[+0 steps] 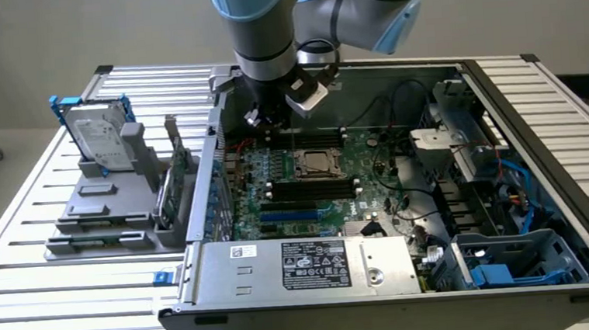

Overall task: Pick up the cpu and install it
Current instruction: 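Install the first cpu locking lever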

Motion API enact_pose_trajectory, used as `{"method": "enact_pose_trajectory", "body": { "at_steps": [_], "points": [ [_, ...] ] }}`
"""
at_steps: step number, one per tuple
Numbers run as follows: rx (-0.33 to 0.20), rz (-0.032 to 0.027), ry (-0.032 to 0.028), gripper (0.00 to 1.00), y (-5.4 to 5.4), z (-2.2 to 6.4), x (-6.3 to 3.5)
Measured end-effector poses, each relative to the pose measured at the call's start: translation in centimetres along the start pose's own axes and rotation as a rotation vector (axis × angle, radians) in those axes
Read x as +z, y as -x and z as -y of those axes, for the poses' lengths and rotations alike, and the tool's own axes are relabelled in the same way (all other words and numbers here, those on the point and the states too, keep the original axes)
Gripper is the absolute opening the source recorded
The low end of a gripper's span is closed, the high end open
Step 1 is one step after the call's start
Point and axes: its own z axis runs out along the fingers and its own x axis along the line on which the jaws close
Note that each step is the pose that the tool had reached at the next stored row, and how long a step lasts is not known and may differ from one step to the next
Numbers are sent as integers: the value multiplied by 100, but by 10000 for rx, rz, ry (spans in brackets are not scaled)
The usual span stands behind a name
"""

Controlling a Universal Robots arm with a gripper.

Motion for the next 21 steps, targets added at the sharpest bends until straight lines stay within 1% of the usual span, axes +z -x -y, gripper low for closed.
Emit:
{"method": "enact_pose_trajectory", "body": {
  "at_steps": [6,8,9,17,19,21],
  "points": [
    [-44,-182,155,11,-29,-40,19],
    [-41,-227,198,11,-32,-52,33],
    [-33,-240,210,11,-36,-62,44],
    [77,-269,259,11,-101,-185,192],
    [103,-273,269,11,-111,-186,234],
    [114,-275,275,11,-121,-169,282]
  ]
}}
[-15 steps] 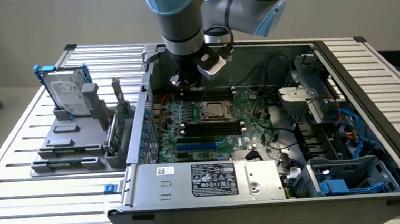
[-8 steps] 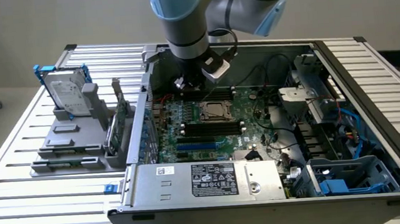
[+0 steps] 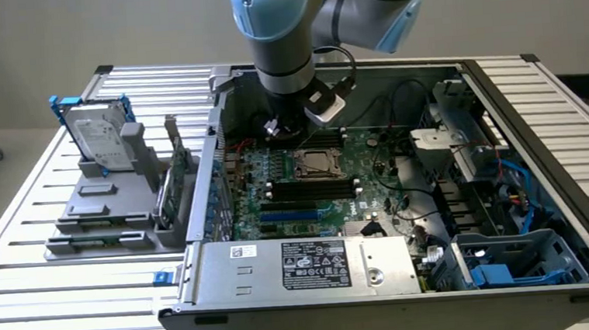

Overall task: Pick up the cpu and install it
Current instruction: 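Install the first cpu locking lever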

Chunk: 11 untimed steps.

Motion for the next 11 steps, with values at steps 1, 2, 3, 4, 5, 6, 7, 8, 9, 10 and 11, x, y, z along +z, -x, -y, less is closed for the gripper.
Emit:
{"method": "enact_pose_trajectory", "body": {
  "at_steps": [1,2,3,4,5,6,7,8,9,10,11],
  "points": [
    [5,1,4,11,-6,13,25],
    [12,4,12,11,-12,25,47],
    [20,6,21,11,-15,36,68],
    [32,12,35,11,-14,45,84],
    [44,21,48,11,-8,50,95],
    [56,28,61,11,-1,55,100],
    [71,30,72,11,9,61,102],
    [87,28,80,11,18,69,100],
    [101,26,85,11,27,77,99],
    [110,24,89,11,36,85,97],
    [118,23,94,11,44,92,96]
  ]
}}
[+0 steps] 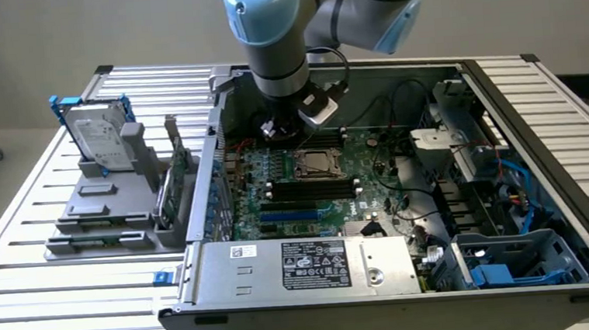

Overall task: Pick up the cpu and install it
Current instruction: 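Install the first cpu locking lever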

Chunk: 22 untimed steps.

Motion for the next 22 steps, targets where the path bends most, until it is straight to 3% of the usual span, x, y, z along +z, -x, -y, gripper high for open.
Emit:
{"method": "enact_pose_trajectory", "body": {
  "at_steps": [6,10,16,20,22],
  "points": [
    [41,16,47,11,53,-6,-16],
    [30,47,120,11,72,-20,3],
    [19,29,138,11,93,-30,55],
    [19,40,156,11,93,-30,57],
    [12,75,197,11,93,-31,58]
  ]
}}
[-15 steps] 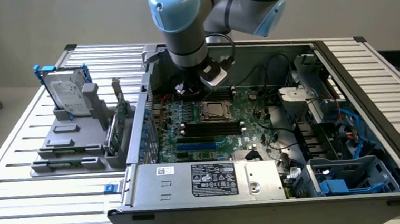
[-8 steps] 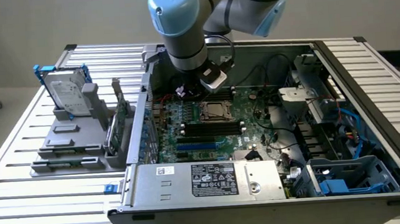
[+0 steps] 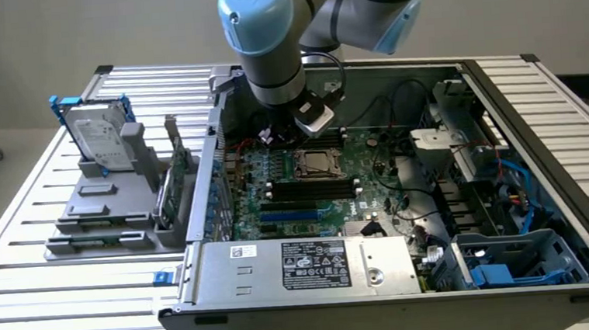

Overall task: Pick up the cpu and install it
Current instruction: 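Install the first cpu locking lever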

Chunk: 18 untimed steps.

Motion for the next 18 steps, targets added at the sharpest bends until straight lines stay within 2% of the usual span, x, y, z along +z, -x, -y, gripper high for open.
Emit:
{"method": "enact_pose_trajectory", "body": {
  "at_steps": [5,18],
  "points": [
    [-18,65,74,11,-6,-6,2],
    [-18,68,77,11,-39,-38,17]
  ]
}}
